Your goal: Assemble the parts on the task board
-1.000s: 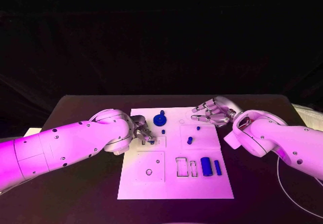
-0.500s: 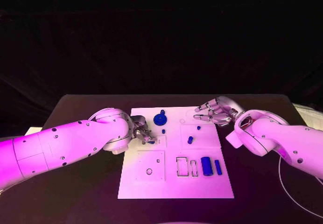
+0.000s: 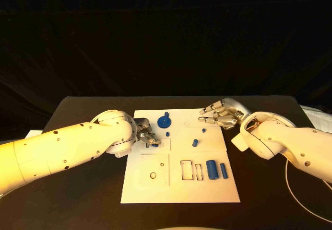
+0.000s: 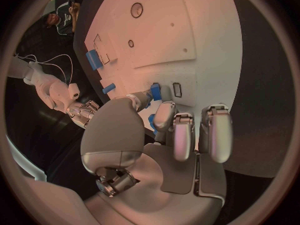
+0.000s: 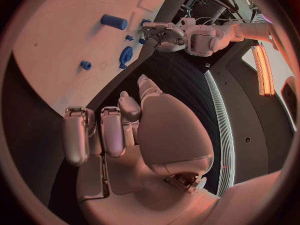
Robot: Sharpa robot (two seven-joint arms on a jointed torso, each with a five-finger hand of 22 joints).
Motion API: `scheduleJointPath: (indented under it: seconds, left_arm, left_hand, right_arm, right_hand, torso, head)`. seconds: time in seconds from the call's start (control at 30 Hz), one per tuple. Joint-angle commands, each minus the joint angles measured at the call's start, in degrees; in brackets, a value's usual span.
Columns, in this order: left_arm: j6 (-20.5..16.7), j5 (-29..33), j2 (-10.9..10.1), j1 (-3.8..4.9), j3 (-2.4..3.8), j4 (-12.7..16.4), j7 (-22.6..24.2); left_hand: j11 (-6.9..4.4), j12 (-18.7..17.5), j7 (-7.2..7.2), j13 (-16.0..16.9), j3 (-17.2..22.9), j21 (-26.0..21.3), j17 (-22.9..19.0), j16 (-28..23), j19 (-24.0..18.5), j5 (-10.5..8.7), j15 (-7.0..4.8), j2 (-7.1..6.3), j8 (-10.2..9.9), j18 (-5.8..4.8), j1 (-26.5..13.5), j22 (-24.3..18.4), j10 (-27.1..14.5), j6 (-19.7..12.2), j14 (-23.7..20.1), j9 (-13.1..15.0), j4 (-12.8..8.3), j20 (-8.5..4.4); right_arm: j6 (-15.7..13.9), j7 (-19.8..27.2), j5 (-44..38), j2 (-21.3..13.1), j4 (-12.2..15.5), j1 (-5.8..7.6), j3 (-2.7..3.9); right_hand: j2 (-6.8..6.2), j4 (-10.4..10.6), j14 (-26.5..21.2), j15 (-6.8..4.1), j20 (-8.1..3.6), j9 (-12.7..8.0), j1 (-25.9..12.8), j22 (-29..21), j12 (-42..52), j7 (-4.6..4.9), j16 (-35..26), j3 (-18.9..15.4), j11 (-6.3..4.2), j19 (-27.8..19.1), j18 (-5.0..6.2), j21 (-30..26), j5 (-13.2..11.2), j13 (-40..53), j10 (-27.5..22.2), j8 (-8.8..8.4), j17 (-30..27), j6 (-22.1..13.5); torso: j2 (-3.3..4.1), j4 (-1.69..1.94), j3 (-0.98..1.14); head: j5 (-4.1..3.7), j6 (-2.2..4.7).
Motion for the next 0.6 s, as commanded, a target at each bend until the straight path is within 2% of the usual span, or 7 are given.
scheduleJointPath:
  seconds: [0.03, 0.2, 0.3, 0.43, 0.6]
  left_arm:
    - [2.9, -0.3, 0.4, -0.46, -0.42, -0.6, -1.2]
    - [3.5, -0.3, 0.9, -0.42, -0.41, -1.2, -1.3]
    - [3.8, -0.3, 1.3, -0.37, -0.41, -1.6, -1.3]
    - [4.0, -0.3, 1.6, -0.33, -0.40, -2.2, -1.3]
    - [4.0, -0.3, 2.0, -0.28, -0.39, -2.9, -1.4]
  left_hand:
    - [-0.03, 0.4, -1.24, 0.2, 2.8, 0.2, 15.1, 0.2, 2.9, 0.13, -0.53, 0.05, -0.1, -0.68, -1.1, 8.9, 0.6, 1.5, 5.9, 0.0, -3.4, -0.44]
    - [-0.14, 0.7, -1.38, 0.5, 1.9, 0.3, 15.1, 0.2, 2.9, 0.14, -0.63, -0.09, -0.2, -0.70, -1.9, 9.0, 0.8, 1.8, 5.9, 0.0, -3.2, -0.54]
    - [-0.31, 1.1, -1.60, 1.0, 0.6, 0.5, 15.1, 0.2, 3.1, 0.14, -0.77, -0.68, -0.2, -0.78, -2.9, 9.3, 1.1, 2.4, 5.9, -0.1, -3.1, -0.65]
    - [-0.42, 1.2, -1.71, 1.1, -0.2, 0.6, 15.1, 0.2, 3.2, 0.13, -0.86, -0.86, -0.3, -0.81, -3.5, 9.4, 1.3, 2.8, 5.9, -0.1, -3.0, -0.74]
    - [-0.48, 1.2, -1.78, 1.1, -0.8, 0.5, 15.1, 0.2, 3.2, 0.13, -0.92, -0.94, -0.4, -0.81, -3.9, 9.4, 1.3, 3.1, 5.9, -0.1, -2.8, -0.80]
  right_arm:
    - [0.2, -0.1, -0.1, 0.0, 0.3, -0.05, 0.00]
    - [0.3, -0.1, 0.0, 0.1, 0.6, -0.05, 0.00]
    - [0.3, -0.1, 0.1, 0.1, 0.7, -0.05, 0.00]
    - [0.3, -0.1, 0.3, 0.1, 0.7, -0.05, 0.00]
    - [0.4, -0.2, 0.6, 0.1, 0.8, -0.05, 0.00]
  right_hand:
    - [0.62, 0.1, 2.6, -0.11, -0.05, 0.1, 0.0, 1.8, 0.0, 0.15, -0.3, -0.2, -0.12, -0.3, 0.66, -0.2, 0.4, -0.1, 0.0, 0.32, -0.1, 0.4]
    - [0.61, 0.1, 2.6, -0.12, -0.05, 0.1, 0.0, 1.8, -0.1, 0.14, -0.3, -0.2, -0.12, -0.3, 0.67, -0.2, 0.4, -0.1, -0.1, 0.33, -0.2, 0.4]
    - [0.56, 0.0, 2.5, -0.13, -0.06, 0.1, 0.1, 1.6, -0.2, 0.12, -0.5, -0.3, -0.15, -0.4, 0.70, -0.3, 0.3, -0.3, -0.2, 0.37, -0.3, 0.5]
    - [0.48, -0.1, 2.5, -0.15, -0.08, 0.1, 0.2, 1.6, -0.3, 0.10, -0.5, -0.3, -0.16, -0.4, 0.72, -0.4, 0.2, -0.3, -0.2, 0.38, -0.3, 0.5]
    - [0.27, -0.3, 2.6, -0.18, -0.11, 0.1, 0.4, 1.6, 0.0, 0.07, -0.4, -0.5, -0.20, -0.4, 0.70, -0.4, 0.0, -0.1, -0.1, 0.41, -0.1, 0.6]
  torso:
    - [-0.01, 0.03, 0.05]
    - [-0.05, -0.01, 0.03]
    - [-0.03, 0.02, 0.02]
    - [-0.03, -0.04, 0.07]
    - [-0.01, 0.02, 0.04]
  head:
    - [0.09, -0.13]
    - [0.19, -0.14]
    - [0.13, -0.19]
    - [0.12, -0.18]
    - [0.01, -0.19]
